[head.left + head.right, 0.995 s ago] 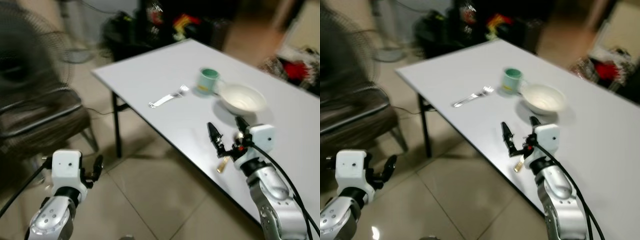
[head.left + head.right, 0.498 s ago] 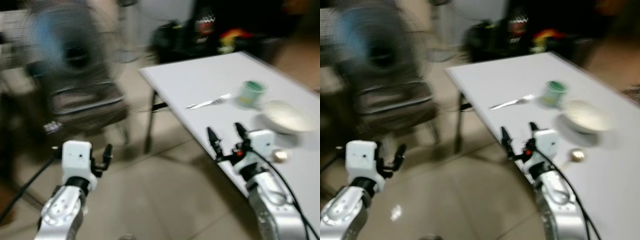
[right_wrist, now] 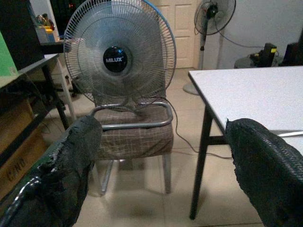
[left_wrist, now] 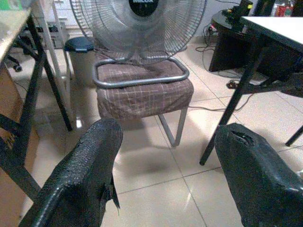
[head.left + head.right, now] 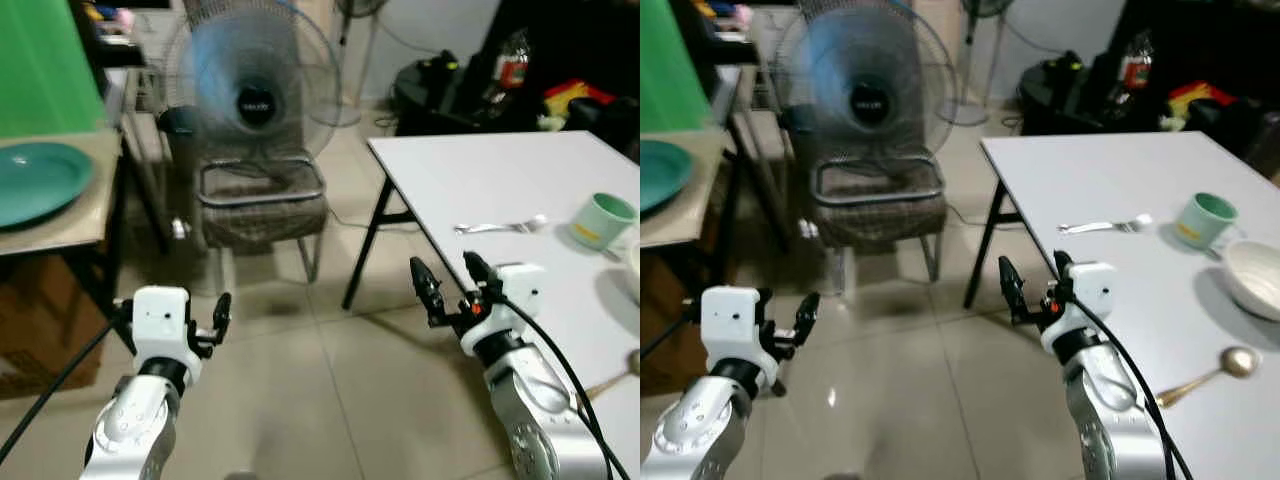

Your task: Setting the table

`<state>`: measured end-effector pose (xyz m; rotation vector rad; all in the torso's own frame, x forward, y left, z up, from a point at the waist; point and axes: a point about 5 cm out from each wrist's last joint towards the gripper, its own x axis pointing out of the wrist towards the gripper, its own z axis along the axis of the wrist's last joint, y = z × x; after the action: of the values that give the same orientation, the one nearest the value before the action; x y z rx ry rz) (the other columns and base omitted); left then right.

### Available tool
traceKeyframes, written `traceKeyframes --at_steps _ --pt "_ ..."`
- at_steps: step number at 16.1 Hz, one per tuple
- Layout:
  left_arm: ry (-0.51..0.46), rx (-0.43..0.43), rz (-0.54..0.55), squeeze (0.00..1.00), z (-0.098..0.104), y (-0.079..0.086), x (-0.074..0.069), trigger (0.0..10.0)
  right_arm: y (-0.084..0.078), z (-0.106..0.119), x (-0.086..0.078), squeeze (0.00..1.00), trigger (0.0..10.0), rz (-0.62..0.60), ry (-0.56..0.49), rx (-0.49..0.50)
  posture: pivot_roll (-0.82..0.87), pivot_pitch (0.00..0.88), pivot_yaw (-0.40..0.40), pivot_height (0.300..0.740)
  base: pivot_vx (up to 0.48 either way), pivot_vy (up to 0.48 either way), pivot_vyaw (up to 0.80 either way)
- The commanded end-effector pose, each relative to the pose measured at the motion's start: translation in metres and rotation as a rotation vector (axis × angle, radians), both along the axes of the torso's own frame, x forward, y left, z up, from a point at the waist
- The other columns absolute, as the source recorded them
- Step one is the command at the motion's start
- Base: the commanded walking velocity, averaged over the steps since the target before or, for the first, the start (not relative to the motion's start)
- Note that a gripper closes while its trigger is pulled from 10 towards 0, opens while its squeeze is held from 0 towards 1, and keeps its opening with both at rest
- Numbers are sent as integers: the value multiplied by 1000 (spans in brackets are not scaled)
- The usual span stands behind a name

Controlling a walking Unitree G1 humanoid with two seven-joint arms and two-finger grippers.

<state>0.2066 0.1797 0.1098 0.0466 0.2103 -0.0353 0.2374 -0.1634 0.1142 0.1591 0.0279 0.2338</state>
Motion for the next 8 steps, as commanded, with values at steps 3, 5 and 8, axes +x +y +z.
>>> traceKeyframes --at_steps 3,5,8 --pt "-8 9 7 0 2 1 0 10000 0 3 1 0 10000 2 3 4 -13 0 -125 740 0 385 0" --pt "-8 7 11 0 2 1 0 10000 0 3 2 0 10000 2 6 7 -14 0 -125 740 0 384 0" --pt "-6 6 18 0 2 3 0 10000 1 4 1 0 10000 7 10 14 -13 0 -121 740 0 386 0"
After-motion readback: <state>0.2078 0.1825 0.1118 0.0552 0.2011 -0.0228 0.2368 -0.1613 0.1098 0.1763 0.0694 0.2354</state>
